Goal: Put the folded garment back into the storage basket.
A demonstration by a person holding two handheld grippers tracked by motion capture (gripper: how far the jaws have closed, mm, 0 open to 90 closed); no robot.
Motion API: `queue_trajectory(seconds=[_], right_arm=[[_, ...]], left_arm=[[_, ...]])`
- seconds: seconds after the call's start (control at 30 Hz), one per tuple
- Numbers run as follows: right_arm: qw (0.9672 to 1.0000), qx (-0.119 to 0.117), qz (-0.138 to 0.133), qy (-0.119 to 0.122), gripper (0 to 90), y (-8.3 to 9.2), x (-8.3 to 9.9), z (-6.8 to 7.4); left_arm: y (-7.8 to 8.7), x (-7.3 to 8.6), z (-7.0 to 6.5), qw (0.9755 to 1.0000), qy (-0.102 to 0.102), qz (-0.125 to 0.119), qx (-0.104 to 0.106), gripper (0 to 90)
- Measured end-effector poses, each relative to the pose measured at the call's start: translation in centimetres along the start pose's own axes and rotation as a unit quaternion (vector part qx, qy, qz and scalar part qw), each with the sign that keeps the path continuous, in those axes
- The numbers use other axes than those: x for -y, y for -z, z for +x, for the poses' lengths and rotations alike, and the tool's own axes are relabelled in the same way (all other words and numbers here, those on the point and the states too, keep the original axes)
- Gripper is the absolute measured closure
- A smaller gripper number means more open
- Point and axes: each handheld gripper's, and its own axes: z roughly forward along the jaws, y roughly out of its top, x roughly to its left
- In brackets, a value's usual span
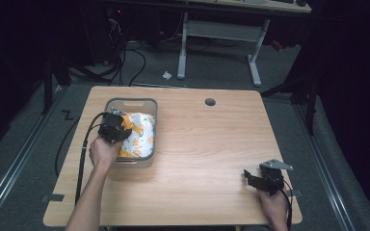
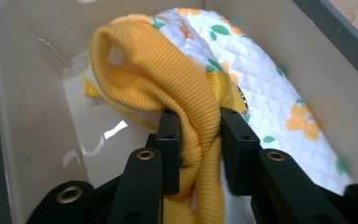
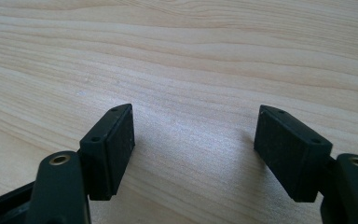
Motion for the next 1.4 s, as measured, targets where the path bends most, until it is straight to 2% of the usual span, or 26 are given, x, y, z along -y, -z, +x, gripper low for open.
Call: queue_trajectory(seconds=[0.07, 0.1, 0.2, 0.27, 0.3, 0.33, 0.4, 0.43, 0.53, 0.63, 0.87, 1.13, 1.33, 1.4], right_arm=[[1.0000, 0.000, 0.000, 0.000, 29.2, 0.0, 0.0, 0.0], [1.0000, 0.000, 0.000, 0.000, 29.2, 0.0, 0.0, 0.0], [1.0000, 0.000, 0.000, 0.000, 29.2, 0.0, 0.0, 0.0], [1.0000, 0.000, 0.000, 0.000, 29.2, 0.0, 0.0, 0.0], [1.0000, 0.000, 0.000, 0.000, 29.2, 0.0, 0.0, 0.0], [1.0000, 0.000, 0.000, 0.000, 29.2, 0.0, 0.0, 0.0], [1.0000, 0.000, 0.000, 0.000, 29.2, 0.0, 0.0, 0.0], [1.0000, 0.000, 0.000, 0.000, 29.2, 0.0, 0.0, 0.0], [1.0000, 0.000, 0.000, 0.000, 29.2, 0.0, 0.0, 0.0], [1.0000, 0.000, 0.000, 0.000, 29.2, 0.0, 0.0, 0.0], [1.0000, 0.001, 0.000, -0.001, 29.2, 0.0, 0.0, 0.0], [1.0000, 0.000, 0.000, 0.000, 29.2, 0.0, 0.0, 0.0], [1.0000, 0.001, 0.000, -0.001, 29.2, 0.0, 0.0, 0.0], [1.0000, 0.001, 0.000, -0.001, 29.2, 0.0, 0.0, 0.0]], left_arm=[[0.0, 0.0, 0.1, 0.9999, 0.010, 0.001, -0.010, 64.4], [0.1, 0.1, 0.3, 0.9997, 0.021, -0.005, -0.012, 55.8], [0.3, 0.2, 0.5, 0.9993, 0.031, -0.011, -0.018, 44.1], [0.6, 0.3, 0.8, 0.9989, 0.038, -0.017, -0.023, 42.0], [0.9, 0.5, 1.0, 0.9982, 0.049, -0.027, -0.023, 37.4], [0.9, 0.5, 1.0, 0.9982, 0.049, -0.027, -0.023, 35.1], [1.4, 0.6, 1.0, 0.9978, 0.052, -0.037, -0.021, 34.4], [1.8, 0.7, 0.9, 0.9972, 0.053, -0.050, -0.016, 33.5], [2.3, 0.9, 0.7, 0.9966, 0.055, -0.061, -0.013, 31.3], [3.2, 1.3, 0.3, 0.9947, 0.058, -0.084, -0.001, 29.8], [4.2, 1.5, -0.5, 0.9935, 0.051, -0.102, 0.011, 29.0], [5.6, 2.0, -1.8, 0.9906, 0.040, -0.128, 0.027, 28.6], [6.4, 2.6, -3.2, 0.9880, 0.030, -0.145, 0.043, 28.4], [6.5, 2.7, -3.7, 0.9881, 0.024, -0.145, 0.046, 28.1]])
